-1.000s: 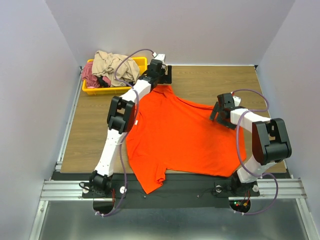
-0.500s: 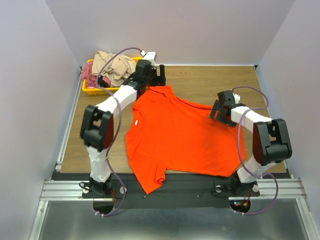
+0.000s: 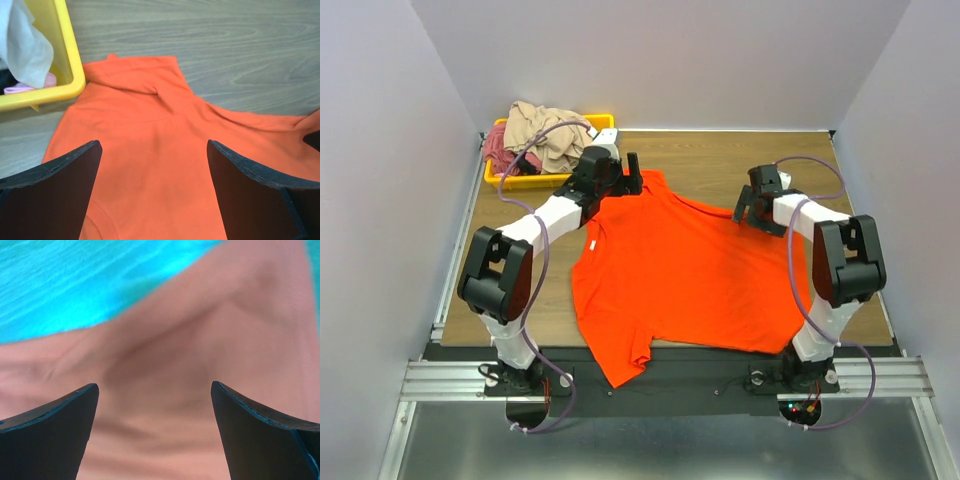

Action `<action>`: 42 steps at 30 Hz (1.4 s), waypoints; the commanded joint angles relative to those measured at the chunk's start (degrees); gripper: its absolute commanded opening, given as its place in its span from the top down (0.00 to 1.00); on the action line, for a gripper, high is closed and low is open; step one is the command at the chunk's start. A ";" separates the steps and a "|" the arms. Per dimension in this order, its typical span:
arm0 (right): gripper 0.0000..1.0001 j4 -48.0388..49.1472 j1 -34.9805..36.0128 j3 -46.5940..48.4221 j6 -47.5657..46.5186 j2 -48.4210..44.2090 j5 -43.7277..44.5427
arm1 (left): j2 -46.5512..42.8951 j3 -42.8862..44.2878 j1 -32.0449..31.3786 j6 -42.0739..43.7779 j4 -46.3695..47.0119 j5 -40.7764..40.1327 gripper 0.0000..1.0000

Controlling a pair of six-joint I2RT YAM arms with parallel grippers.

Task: Fold and stack the t-shirts
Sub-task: Flatten out the tshirt

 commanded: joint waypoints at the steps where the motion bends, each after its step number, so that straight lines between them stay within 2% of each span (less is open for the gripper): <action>1: 0.00 0.29 -0.51 4.94 -1.34 5.90 0.72 | 0.73 0.69 -0.17 0.41 2.03 0.23 0.01; 5: 0.00 0.29 -0.78 9.95 -1.34 11.61 4.51 | 2.31 -0.10 -0.17 0.85 2.91 -0.02 0.01; 14: 0.00 0.20 -1.22 16.99 -1.61 18.74 0.12 | 7.32 -3.70 -0.17 -0.20 4.05 -0.81 0.01; 25: 0.00 0.02 -4.38 10.13 -1.69 14.18 1.08 | 10.40 -2.74 -0.08 -1.79 2.64 -0.90 0.01; 30: 0.00 -0.06 -4.64 12.41 -3.36 11.28 -3.48 | 9.53 -3.26 -0.08 -1.09 2.47 -4.07 0.01; 35: 0.00 0.02 -4.64 15.75 -5.03 11.62 -10.95 | 9.08 -4.32 -0.08 -1.26 3.61 -3.54 0.01; 42: 0.01 0.03 -4.56 18.74 -6.53 14.16 -10.09 | 9.26 -4.50 -0.08 -1.26 3.88 -3.81 0.01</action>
